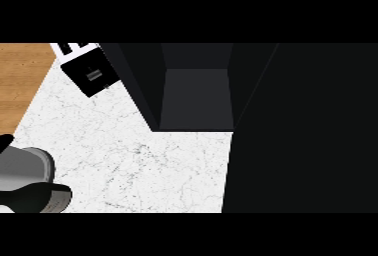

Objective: Pick up the wine, place it into the cabinet and close the cabinet

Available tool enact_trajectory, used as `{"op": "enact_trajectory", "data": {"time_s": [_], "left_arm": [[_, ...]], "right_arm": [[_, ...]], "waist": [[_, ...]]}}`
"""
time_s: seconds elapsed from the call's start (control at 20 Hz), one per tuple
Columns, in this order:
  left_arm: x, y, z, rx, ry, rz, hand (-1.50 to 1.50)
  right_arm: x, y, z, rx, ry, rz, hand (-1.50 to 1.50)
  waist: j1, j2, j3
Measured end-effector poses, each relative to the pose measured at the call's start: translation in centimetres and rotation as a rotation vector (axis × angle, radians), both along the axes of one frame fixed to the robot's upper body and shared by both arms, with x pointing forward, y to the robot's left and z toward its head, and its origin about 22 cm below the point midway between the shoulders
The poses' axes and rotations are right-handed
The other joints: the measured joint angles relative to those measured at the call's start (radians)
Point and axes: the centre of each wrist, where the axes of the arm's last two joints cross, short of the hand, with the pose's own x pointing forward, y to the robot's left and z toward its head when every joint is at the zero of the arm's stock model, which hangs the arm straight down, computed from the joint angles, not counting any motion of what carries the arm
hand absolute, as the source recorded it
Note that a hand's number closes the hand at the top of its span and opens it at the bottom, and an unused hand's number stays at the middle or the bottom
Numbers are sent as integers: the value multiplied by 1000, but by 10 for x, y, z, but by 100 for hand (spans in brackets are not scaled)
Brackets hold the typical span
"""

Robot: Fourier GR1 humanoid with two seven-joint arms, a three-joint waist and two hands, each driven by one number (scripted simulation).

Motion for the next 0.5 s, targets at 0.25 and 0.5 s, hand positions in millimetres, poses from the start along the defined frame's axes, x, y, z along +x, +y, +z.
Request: {"op": "enact_trajectory", "data": {"time_s": [0.25,0.5], "left_arm": [[-8,7,-12,1,-51,-38,-150],[-19,15,-21,-6,-118,-82,-150]], "right_arm": [[1,-1,1,-9,-7,-6,-150],[3,0,4,-8,-12,-11,-150]], "waist": [[-1,-2,8],[-2,-2,12]]}}
